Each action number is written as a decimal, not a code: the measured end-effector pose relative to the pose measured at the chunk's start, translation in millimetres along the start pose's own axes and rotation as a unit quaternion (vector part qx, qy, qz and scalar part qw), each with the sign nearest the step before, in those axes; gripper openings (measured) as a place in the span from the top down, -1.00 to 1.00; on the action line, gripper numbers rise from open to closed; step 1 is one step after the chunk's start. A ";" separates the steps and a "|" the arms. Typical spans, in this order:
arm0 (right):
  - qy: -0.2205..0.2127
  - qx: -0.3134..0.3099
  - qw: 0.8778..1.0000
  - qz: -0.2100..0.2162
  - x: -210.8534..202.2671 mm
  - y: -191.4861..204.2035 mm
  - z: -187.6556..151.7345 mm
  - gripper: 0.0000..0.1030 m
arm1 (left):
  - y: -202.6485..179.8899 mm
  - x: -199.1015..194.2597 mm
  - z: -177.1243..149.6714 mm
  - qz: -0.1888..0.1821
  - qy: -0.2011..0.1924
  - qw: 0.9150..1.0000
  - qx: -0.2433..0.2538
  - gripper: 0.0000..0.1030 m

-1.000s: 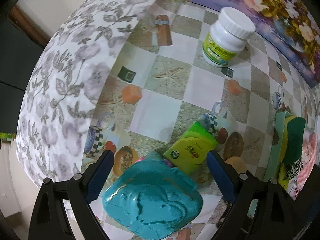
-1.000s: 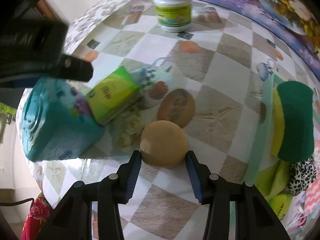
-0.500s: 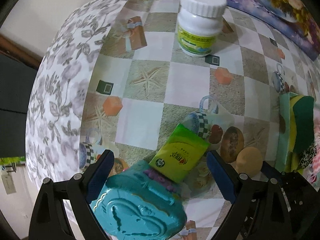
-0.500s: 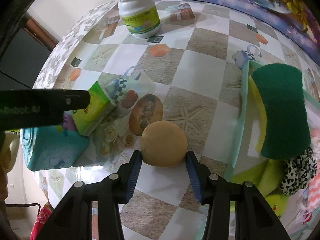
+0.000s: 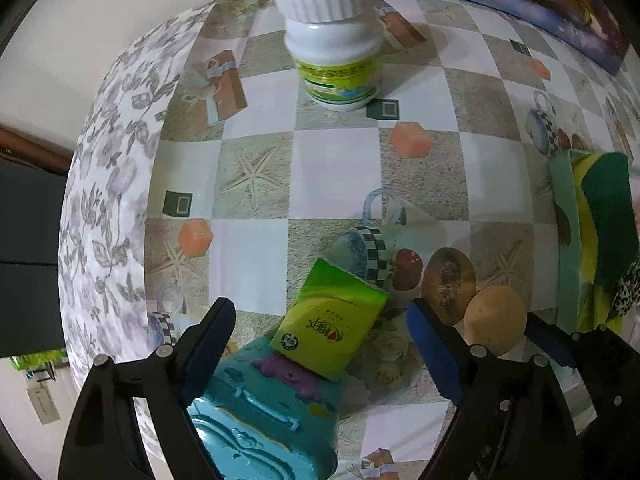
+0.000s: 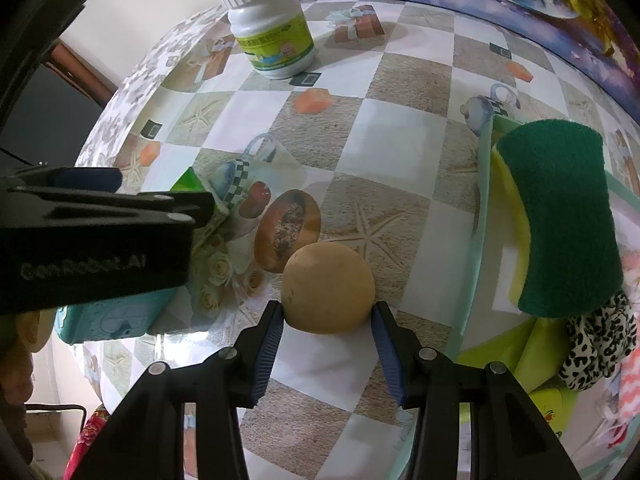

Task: Organize soft objects
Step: 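Close the left tool on the green tissue pack beside the teal box, then carry the tissue pack and puff over the tray and lower them in, then open both tools to release the items and lift away from the tray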

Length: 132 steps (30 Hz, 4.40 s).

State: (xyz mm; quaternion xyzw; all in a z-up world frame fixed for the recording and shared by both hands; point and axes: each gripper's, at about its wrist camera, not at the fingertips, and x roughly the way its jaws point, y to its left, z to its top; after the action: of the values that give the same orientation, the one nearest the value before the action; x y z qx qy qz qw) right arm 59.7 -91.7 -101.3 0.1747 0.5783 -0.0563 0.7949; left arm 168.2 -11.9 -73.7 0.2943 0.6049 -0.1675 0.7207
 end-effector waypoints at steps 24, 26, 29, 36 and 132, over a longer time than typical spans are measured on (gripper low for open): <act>0.000 0.007 1.000 0.003 -1.2 4.3 -5.2 0.06 | -11.5 0.7 3.6 -0.009 0.001 1.000 0.013 0.35; 0.000 0.007 1.000 0.003 -0.8 4.7 -4.9 0.06 | -7.2 0.9 4.7 -0.011 0.000 1.000 0.007 0.35; 0.000 0.007 1.000 0.003 -0.9 5.2 -5.3 0.06 | -1.1 4.7 8.2 -0.013 0.006 1.000 0.003 0.08; 0.000 0.004 1.000 0.001 0.1 7.5 -5.2 0.06 | 4.5 18.8 15.5 -0.019 0.013 1.000 -0.006 -0.15; -0.023 0.223 0.967 -0.117 -98.0 -159.7 -131.3 -0.25 | -159.0 -71.1 -87.4 -0.164 -0.065 0.982 0.069 -0.34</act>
State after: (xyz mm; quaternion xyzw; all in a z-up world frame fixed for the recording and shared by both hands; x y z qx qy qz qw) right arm -136.9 -206.7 -78.7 0.2777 0.5494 -0.2802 0.7366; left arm -9.5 -87.8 -48.2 0.2286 0.5837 -0.3433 0.6995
